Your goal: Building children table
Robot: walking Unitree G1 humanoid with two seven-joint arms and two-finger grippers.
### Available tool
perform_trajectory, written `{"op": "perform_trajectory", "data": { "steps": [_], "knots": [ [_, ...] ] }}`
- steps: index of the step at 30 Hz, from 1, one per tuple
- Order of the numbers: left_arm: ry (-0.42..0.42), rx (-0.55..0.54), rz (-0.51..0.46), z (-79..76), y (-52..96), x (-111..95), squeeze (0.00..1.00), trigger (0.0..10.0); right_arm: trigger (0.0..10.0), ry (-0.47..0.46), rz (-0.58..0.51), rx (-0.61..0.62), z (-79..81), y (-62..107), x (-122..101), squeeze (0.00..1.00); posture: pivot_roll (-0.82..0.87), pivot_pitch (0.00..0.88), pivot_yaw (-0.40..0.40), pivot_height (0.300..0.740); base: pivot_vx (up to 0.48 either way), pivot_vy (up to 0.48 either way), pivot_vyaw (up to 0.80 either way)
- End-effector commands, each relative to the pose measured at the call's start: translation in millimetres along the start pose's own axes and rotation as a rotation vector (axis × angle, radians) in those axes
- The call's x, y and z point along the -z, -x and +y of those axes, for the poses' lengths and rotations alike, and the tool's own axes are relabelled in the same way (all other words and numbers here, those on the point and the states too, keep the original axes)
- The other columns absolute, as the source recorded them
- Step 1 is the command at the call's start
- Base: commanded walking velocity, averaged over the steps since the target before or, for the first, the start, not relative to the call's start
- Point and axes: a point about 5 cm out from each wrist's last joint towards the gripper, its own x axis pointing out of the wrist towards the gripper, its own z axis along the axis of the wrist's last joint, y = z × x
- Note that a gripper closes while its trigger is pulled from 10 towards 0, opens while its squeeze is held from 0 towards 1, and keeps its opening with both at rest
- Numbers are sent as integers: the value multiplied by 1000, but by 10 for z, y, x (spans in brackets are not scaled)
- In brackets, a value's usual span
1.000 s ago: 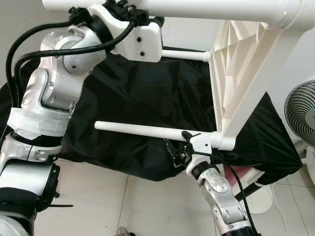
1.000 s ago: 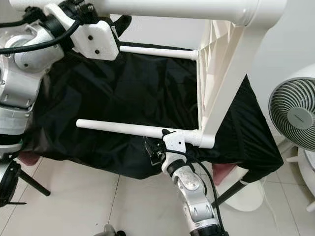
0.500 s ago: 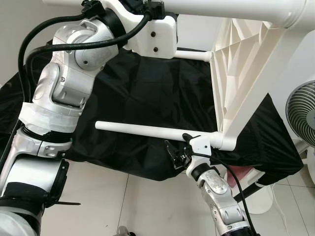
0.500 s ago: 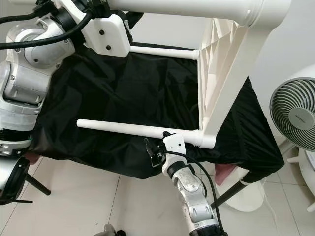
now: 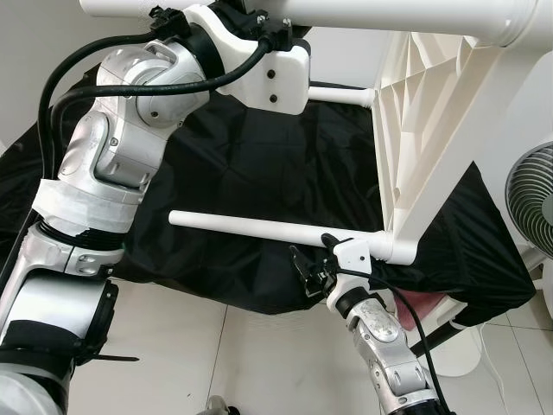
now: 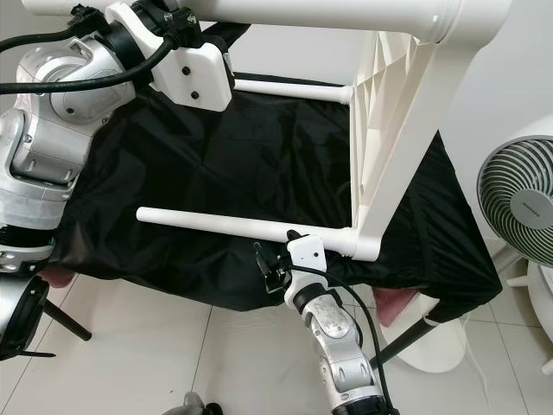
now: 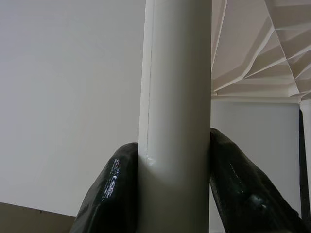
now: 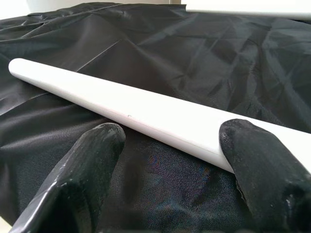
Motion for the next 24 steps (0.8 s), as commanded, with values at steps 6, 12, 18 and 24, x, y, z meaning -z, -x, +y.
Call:
{"op": "perform_trajectory", "data": {
  "steps": [6,12,18,24],
  "knots": [
    [140,-279,115,383,25,272,0,0,10000,-290,20,-72,111,72,-24,0,35,58,9,740,0,0,0],
    [120,-276,113,439,-52,227,0,0,10000,-339,19,-161,162,195,-101,180,34,61,9,740,0,0,0],
    [125,-270,96,444,-83,171,0,0,10000,-447,38,-40,9,326,-76,1000,20,64,16,740,0,0,0],
    [145,-287,86,468,-94,165,0,0,10000,-672,64,84,-61,234,49,0,14,63,23,740,0,0,0]
  ]
}}
